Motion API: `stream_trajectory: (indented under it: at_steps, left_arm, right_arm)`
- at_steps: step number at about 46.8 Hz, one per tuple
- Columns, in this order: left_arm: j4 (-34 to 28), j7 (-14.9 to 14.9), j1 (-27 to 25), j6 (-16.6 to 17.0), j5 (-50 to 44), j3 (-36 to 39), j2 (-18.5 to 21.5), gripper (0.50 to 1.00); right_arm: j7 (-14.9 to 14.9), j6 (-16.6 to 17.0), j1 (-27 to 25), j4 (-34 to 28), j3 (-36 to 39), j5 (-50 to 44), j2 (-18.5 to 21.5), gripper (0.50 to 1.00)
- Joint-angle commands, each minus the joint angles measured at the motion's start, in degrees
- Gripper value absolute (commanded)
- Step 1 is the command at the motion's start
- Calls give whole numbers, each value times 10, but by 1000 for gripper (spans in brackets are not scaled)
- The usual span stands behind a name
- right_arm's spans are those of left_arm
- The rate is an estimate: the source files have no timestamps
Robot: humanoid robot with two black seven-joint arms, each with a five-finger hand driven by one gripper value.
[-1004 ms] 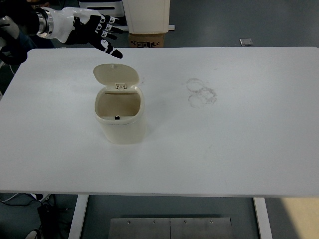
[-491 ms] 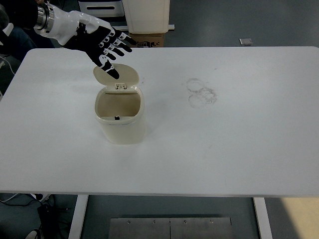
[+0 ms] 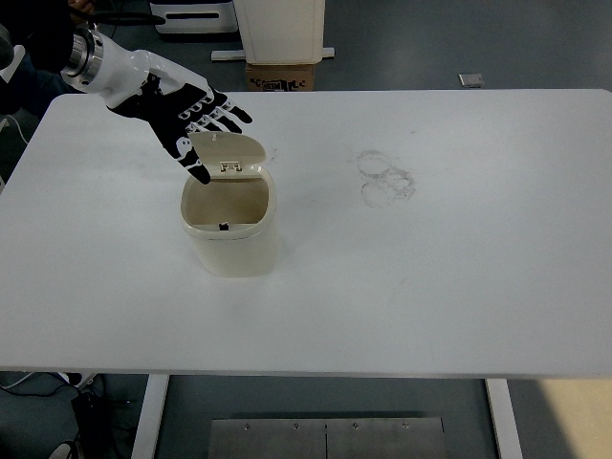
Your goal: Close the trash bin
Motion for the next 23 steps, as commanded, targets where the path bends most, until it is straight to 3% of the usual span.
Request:
stream_trajectory:
  at_steps: [1, 23]
  left_arm:
    - [-3, 0, 4, 0, -1, 2, -1, 1000]
    - [-30, 2, -4, 0, 28, 5, 2, 1000]
  right_arm:
    - [0, 1, 0, 0, 0, 0, 0, 991]
    - [0, 0, 0, 0, 0, 0, 0, 991]
